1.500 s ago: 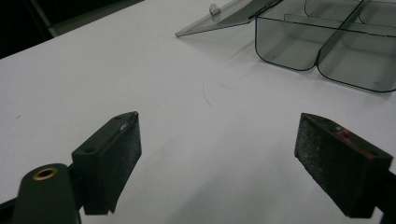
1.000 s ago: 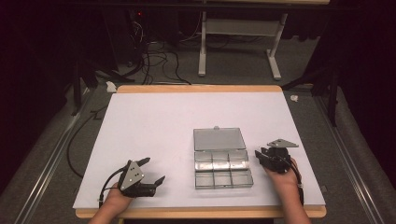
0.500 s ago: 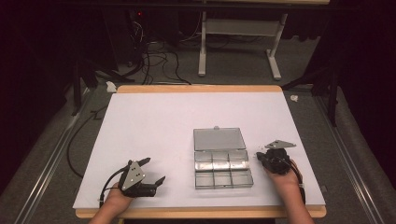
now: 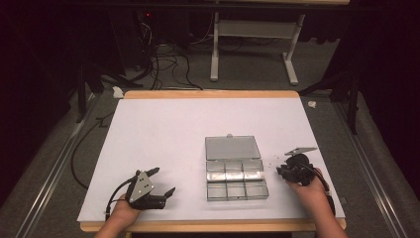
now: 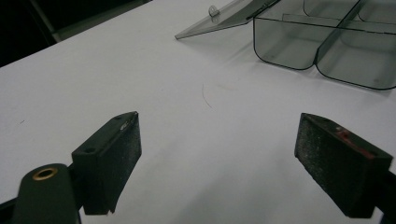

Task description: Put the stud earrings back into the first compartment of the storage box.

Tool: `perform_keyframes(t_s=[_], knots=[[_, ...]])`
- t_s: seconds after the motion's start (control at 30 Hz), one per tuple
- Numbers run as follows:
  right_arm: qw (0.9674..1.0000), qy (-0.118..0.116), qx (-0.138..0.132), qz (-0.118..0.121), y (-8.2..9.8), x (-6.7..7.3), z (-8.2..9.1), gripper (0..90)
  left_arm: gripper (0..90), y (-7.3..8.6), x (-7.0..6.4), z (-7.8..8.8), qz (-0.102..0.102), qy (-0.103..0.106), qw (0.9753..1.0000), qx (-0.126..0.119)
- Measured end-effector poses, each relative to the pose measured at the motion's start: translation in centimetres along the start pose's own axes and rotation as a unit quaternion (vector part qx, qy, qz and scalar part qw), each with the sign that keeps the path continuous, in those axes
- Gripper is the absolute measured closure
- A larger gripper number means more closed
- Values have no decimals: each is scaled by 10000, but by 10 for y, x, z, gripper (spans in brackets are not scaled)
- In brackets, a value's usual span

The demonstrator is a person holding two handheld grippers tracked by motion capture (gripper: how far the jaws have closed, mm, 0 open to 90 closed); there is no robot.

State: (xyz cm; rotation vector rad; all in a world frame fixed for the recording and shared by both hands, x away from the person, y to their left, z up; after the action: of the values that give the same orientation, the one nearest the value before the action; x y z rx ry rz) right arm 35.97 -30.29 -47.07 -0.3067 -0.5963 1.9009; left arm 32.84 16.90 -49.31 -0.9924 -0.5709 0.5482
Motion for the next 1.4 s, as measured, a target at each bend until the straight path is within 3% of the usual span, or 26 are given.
perform_keyframes(t_s=[0.2,0.37,0.57,0.8,0.97,1.4], knots=[[9975,-75,696,137,-14,3,-2,746,150,0,0,0,-1,-2,10000,-25],[9920,-142,1242,197,-27,5,-3,708,149,0,0,0,-4,5,10000,-31],[9867,-187,1586,299,-43,3,-4,727,150,0,0,1,-30,12,10000,-19],[9814,-201,1910,75,-58,-11,-15,731,150,0,0,1,-30,26,10000,-24],[9794,-161,2012,-62,-67,-19,-20,731,149,0,0,1,-8,35,10000,-41],[9736,-134,2278,-112,-85,-28,-37,772,150,0,0,1,6,33,10000,-59]])
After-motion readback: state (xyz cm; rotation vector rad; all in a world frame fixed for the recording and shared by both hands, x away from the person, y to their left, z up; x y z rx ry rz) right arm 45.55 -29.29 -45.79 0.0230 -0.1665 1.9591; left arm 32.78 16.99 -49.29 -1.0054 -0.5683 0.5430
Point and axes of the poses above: each handheld gripper's, and its own axes: z roughly backward along the jaws, y roughly out of its underside, x roughly to its left, the point moved 2 cm from there along -z, roughly forward along the jaws, and after that the axes turned 4 degrees about -y, right-handed, at the moved point
